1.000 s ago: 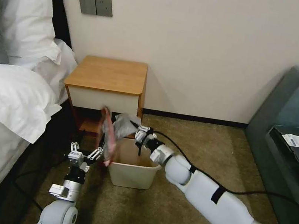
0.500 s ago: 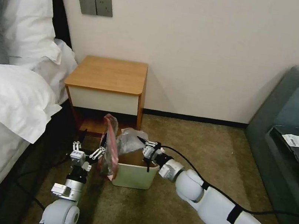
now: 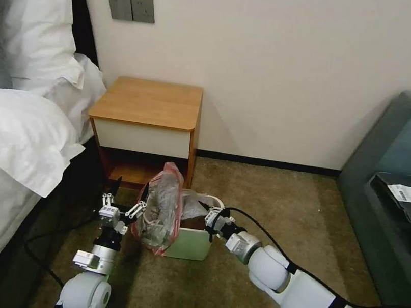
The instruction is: Pick up the garbage bag from the table and place it over the trash can.
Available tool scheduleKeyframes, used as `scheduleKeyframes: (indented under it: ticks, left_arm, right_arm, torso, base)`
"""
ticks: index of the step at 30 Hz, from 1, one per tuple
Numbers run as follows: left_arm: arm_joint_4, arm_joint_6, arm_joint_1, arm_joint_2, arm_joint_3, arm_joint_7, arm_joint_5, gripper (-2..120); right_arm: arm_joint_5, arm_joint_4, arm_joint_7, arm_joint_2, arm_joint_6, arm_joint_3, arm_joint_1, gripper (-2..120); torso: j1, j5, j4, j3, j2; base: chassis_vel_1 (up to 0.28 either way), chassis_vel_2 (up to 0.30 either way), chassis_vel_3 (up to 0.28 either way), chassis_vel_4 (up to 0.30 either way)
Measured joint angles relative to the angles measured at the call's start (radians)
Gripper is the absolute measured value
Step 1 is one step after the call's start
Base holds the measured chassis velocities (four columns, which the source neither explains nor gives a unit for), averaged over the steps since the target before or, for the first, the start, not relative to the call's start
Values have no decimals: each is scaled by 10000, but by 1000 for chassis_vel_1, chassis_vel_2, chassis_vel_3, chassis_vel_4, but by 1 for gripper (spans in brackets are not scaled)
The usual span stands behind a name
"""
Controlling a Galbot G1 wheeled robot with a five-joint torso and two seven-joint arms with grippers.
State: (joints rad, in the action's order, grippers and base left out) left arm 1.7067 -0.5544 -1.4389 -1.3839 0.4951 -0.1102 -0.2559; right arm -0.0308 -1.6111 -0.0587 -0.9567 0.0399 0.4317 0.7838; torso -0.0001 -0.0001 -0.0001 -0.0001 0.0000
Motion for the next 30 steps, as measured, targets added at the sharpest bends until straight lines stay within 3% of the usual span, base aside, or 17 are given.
scheduleKeyframes:
  ticks: [2,6,8,14,26,30]
  left_arm:
    - [0,0,-8,2,2,0,3,82]
    - [2,-1,-3,9,4,-1,7,82]
    - [2,-1,23,6,3,-1,7,82]
    - [-1,-1,30,-35,-21,-6,33,82]
    - [-157,15,177,-87,-52,-10,71,82]
    - [-231,28,246,-129,-64,-11,106,82]
  right_arm:
    - [59,-10,-18,-20,67,5,17,0]
    - [490,-219,-92,16,505,115,65,12]
    - [784,-314,-140,57,705,145,68,24]
    - [1306,-517,-224,167,1011,158,66,40]
    - [2447,-1043,-332,436,1210,-157,134,89]
    - [2737,-1264,-99,600,1334,-361,181,99]
  torso:
    - [0,0,0,0,0]
    - [0,0,-1,0,0]
    - [0,0,0,0,0]
    - [0,3,3,2,0]
    - [1,1,2,2,0]
    - [1,2,1,2,0]
  base:
    - [0,0,0,0]
    - [0,0,0,0]
    - [0,0,0,0]
    - [0,0,0,0]
    - [0,0,0,0]
    - [0,0,0,0]
